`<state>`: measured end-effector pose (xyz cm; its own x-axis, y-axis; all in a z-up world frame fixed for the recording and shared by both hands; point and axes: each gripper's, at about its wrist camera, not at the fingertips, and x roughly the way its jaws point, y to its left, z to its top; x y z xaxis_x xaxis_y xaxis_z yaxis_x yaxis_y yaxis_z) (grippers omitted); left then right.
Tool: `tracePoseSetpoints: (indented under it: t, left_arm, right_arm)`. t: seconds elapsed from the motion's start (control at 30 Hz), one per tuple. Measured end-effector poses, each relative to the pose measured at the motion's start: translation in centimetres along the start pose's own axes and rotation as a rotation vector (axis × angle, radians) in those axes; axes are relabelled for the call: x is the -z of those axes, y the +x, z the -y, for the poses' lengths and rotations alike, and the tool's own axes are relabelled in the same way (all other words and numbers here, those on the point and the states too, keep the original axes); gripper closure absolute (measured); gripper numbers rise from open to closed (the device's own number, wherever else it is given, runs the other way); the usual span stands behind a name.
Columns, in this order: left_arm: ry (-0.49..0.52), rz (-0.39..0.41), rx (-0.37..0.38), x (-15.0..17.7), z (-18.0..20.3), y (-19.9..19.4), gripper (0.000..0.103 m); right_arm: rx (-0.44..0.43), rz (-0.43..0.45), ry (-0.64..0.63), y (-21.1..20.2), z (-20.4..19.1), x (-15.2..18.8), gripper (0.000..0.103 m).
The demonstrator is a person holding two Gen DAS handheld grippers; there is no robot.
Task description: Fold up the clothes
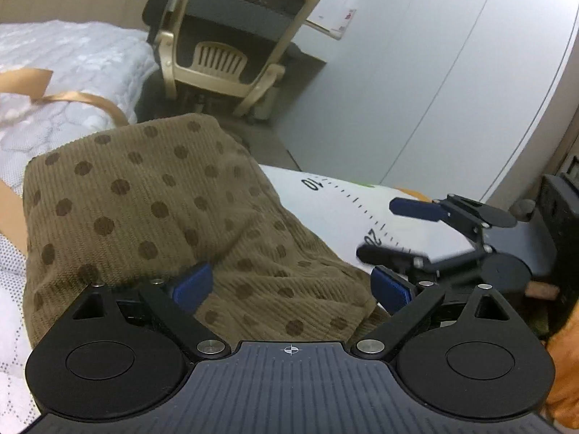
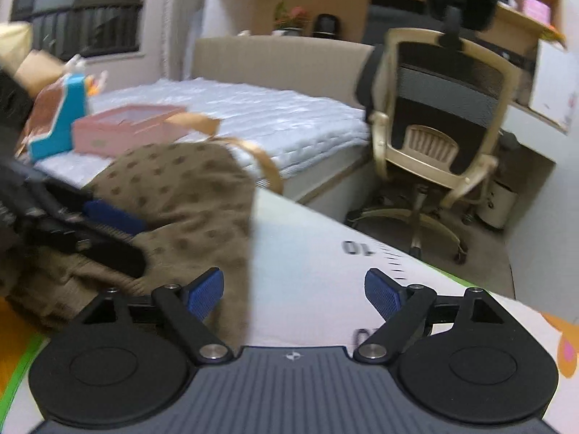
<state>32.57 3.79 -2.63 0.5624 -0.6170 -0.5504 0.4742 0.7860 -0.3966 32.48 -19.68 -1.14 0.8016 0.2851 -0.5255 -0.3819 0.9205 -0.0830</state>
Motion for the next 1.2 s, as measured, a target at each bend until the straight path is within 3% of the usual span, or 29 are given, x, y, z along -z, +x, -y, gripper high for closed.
tracePoseSetpoints:
  t: [0.17,0.23,0.37,0.43,0.47,0.57,0.63,0.77,0.83,1.03,1.2]
  left_arm:
    - [0.011,0.014,-0.037,1.0,1.1,-1.5,0.005]
    - [0.021,0.012,-0.075,1.9,2.3,-1.9,0.005]
    - [-0.032,0.055,-0.176,4.9,4.2,-6.9,0.005]
    - [-0.037,0.106,-0.262,7.1,5.9,-10.1,0.004]
    - [-0.038,0.132,-0.307,8.2,6.9,-11.6,0.004]
    - [-0.039,0.197,-0.463,12.3,11.2,-14.1,0.001]
    - [-0.028,0.221,-0.522,15.1,13.6,-15.2,0.0]
    - [0.046,0.203,-0.562,18.6,16.9,-14.9,0.0]
    - [0.044,0.178,-0.557,18.4,17.3,-14.0,0.0]
    - [0.001,0.207,-0.617,18.0,16.9,-12.2,0.0]
    - [-0.027,0.185,-0.662,18.8,15.5,-10.5,0.0]
  right_arm:
    - [-0.026,-0.125,0.04,2.6,0.0,1.7,0.015]
    - [-0.011,-0.128,0.034,2.3,-0.3,2.1,0.015]
    - [-0.043,-0.095,0.04,-1.3,-0.8,3.1,0.014]
    - [-0.075,-0.065,0.047,-3.9,-1.2,4.0,0.009]
    - [-0.097,-0.041,0.056,-5.5,-1.4,4.5,0.0]
    - [-0.15,-0.002,0.077,-10.2,-2.4,6.2,0.0]
    - [-0.162,0.006,0.075,-13.0,-3.3,7.2,0.0]
    - [-0.124,-0.006,0.028,-17.0,-5.3,9.8,0.0]
    - [-0.104,-0.029,0.06,-17.2,-5.3,10.3,0.0]
    - [0.026,-0.054,0.055,-14.6,-5.2,10.6,0.0]
    - [-0.025,-0.127,0.073,-11.6,-4.9,11.0,0.0]
